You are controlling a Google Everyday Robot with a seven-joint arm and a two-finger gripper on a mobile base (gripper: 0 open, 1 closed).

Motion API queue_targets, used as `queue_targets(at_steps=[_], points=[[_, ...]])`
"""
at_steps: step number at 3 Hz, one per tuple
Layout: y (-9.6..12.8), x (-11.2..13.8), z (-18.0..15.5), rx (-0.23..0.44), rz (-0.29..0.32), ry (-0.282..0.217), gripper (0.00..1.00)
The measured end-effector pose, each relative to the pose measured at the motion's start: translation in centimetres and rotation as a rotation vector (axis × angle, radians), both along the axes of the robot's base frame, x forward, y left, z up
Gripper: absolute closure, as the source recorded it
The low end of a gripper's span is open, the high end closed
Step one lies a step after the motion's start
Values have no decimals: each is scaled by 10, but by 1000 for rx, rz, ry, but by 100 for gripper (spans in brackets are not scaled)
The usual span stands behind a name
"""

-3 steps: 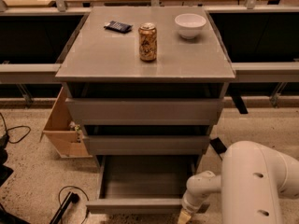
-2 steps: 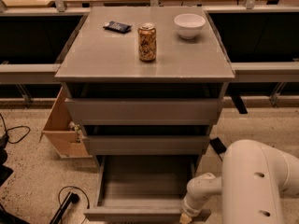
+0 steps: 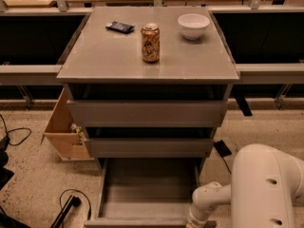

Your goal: Open bottom drawer

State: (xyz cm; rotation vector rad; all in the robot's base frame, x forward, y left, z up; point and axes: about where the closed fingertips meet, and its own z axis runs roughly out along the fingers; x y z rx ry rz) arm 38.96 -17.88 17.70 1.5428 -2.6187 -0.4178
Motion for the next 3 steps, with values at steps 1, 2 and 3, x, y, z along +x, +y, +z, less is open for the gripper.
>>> queue_targets(at_steps=[1, 2, 3], points=[[0, 2, 0, 0, 0, 0, 100], [-2, -8, 0, 2, -15, 19, 100], [0, -9, 2, 15, -57, 22, 100]])
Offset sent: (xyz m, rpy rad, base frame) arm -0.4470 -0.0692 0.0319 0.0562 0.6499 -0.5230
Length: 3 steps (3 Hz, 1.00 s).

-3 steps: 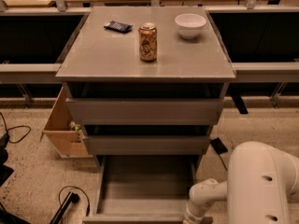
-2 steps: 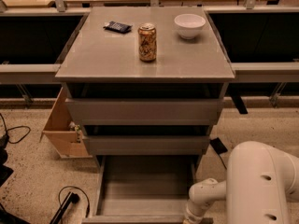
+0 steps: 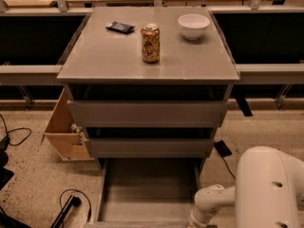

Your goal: Open bottom drawer

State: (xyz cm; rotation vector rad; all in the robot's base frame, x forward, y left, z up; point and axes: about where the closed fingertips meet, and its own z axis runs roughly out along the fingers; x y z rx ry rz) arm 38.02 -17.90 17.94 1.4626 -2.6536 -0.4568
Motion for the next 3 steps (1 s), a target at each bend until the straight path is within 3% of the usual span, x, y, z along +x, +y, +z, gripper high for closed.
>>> queue_targets(at_steps=[1, 3], points=[[1, -22, -2, 15, -23, 45, 97], [1, -19, -2, 15, -24, 47, 50]])
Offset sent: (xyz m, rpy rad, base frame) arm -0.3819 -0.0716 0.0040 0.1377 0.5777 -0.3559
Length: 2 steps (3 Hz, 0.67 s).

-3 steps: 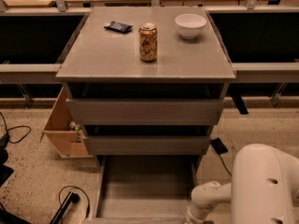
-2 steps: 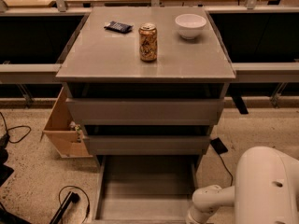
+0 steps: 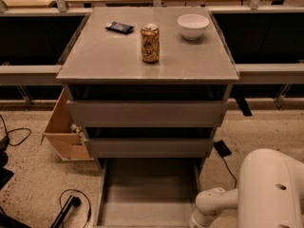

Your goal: Open bottom drawer

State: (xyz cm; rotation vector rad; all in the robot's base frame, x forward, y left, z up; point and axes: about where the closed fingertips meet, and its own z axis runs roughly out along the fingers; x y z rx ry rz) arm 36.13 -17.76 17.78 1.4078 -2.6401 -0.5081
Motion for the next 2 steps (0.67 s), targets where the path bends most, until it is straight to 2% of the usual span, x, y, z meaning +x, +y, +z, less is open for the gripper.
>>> queue_targets(at_steps=[2], points=[[0, 0, 0, 0, 0, 0, 4]])
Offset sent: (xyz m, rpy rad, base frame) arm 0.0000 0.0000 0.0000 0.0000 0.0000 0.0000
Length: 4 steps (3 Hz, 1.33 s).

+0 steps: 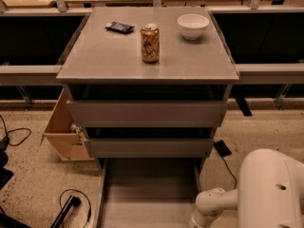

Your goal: Open bottom drawer

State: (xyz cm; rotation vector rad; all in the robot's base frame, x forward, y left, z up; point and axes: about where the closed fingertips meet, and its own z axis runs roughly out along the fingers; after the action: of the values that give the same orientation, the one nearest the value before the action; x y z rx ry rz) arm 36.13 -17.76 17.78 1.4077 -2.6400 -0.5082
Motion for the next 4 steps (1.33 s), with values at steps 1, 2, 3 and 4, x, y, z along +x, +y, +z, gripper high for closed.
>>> queue_targets(at_steps=[1, 2, 3, 4], points=[[4, -3, 17, -23, 21, -22, 0], [13, 14, 71, -91, 137, -125, 0], [11, 3, 129, -186, 201, -151, 0], [-5, -18, 186, -261, 131, -191, 0]])
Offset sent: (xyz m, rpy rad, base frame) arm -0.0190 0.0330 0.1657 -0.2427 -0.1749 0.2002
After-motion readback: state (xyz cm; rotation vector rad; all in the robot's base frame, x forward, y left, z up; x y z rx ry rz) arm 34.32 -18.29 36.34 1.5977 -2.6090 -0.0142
